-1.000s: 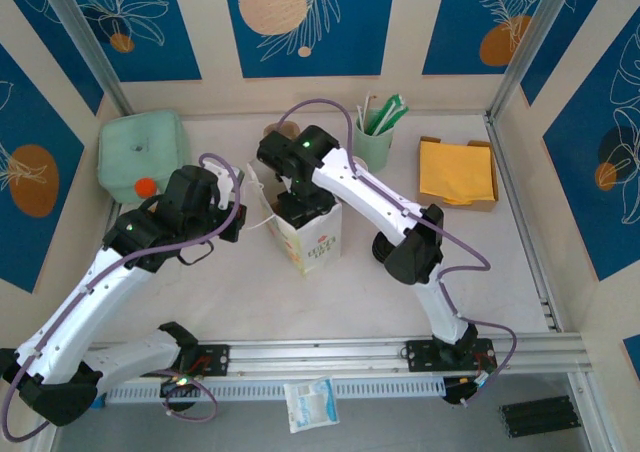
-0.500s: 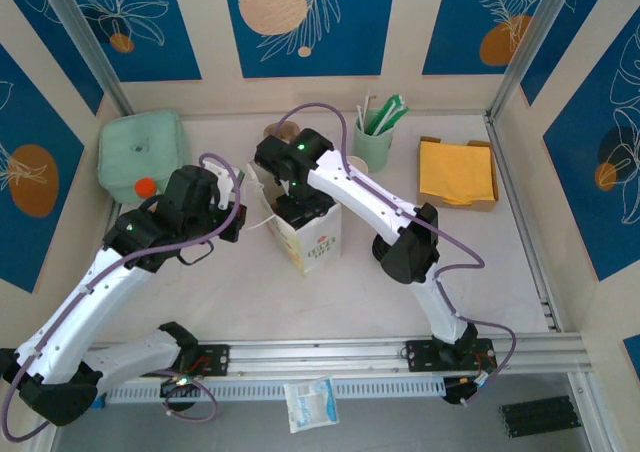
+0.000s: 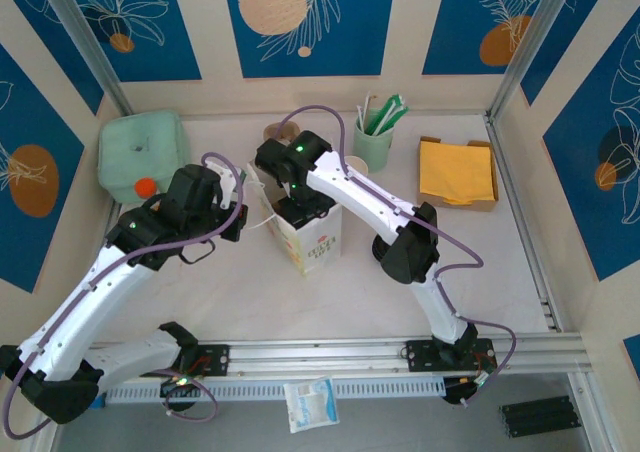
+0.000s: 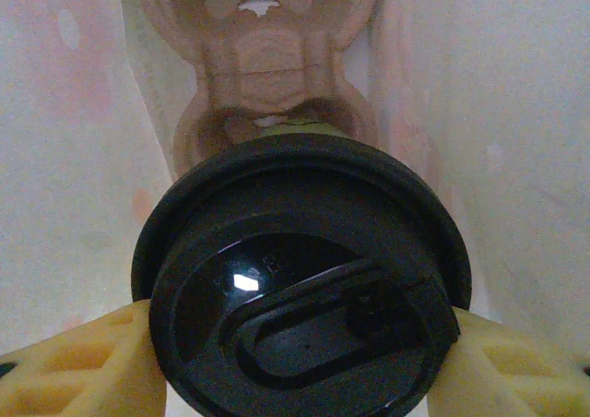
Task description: Pack the takeout coffee
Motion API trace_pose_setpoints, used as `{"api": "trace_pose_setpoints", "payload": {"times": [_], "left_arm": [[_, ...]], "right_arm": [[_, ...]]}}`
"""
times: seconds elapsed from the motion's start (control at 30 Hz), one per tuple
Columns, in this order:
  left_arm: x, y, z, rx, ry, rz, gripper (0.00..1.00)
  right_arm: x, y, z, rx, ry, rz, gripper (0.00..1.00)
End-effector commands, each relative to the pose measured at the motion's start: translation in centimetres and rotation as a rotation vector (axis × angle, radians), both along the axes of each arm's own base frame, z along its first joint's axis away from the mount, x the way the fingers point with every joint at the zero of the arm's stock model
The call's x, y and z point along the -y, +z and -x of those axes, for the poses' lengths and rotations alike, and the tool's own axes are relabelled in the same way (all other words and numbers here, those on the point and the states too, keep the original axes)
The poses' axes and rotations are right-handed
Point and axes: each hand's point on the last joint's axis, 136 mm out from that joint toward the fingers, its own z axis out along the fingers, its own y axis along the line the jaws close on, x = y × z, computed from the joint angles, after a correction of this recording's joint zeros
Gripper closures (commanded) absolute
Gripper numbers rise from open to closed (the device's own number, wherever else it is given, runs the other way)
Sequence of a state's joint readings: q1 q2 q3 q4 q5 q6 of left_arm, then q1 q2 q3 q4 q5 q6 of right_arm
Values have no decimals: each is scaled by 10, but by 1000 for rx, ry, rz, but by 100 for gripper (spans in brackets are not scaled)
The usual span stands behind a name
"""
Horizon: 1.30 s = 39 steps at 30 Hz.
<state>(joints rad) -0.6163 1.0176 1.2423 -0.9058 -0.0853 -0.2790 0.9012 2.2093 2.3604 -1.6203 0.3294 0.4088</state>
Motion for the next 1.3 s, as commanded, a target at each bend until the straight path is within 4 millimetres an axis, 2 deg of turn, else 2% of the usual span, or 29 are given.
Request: {"api": "trace_pose_setpoints", "payload": {"times": [0.0,0.3,1.27], "left_arm": [[0,6,1,3,-4,10,100],[-1,6,2,1,-1,11,100],[1,7,2,0,-10,21,100]], "right_arm": [[34,11,23,-79,8,108,45],[35,13,23,-75,8,106,45],[31,-1,14,-88,-10,128,44]]}}
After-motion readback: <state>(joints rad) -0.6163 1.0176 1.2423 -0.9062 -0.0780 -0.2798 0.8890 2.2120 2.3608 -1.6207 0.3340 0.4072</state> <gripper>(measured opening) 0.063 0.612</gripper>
